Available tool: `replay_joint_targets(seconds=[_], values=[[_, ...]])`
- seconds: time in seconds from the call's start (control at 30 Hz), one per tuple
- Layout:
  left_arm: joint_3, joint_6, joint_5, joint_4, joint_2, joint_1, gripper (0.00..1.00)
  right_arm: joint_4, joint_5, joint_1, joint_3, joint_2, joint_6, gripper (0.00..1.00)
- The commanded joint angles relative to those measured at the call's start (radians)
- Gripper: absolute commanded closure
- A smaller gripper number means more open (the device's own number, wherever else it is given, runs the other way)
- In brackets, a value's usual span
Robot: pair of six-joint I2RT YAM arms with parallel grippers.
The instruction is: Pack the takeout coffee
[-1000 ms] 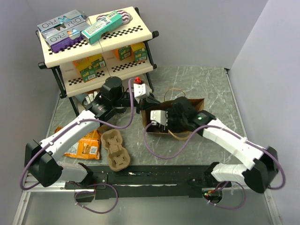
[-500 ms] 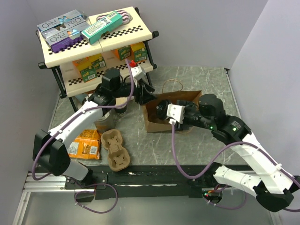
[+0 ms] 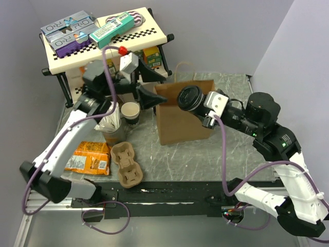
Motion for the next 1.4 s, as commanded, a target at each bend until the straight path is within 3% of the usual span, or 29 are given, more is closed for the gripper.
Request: replay_joint_targets(seconds=[0.0, 0.1, 0.3, 0.67, 1.37], values=[[0.095, 0.242, 0.185, -0.287, -0.07, -0.003, 0.0, -0.035, -0.143, -0.008, 0.067, -0.033, 0.108, 0.36], [0.138, 0.38, 0.193, -0.406, -0.096, -0.018, 0.01, -0.064, -0.247, -0.007, 0.082, -0.068, 0.183, 0.36], [0.222, 0.541, 0.065, -0.553, -0.06, -0.19, 0.01, -0.076, -0.311, -0.008, -0.011, -0.116, 0.141, 0.36], [0.247, 0.546, -0.098, -0.571, -0.026, -0.315, 0.01, -0.122, -0.286, -0.005, -0.079, -0.131, 0.056, 0.34], [0.313, 0.588, -0.107, -0.673, 0.035, -0.371, 0.01, -0.099, -0.214, 0.003, -0.088, -0.113, -0.005, 0.33]])
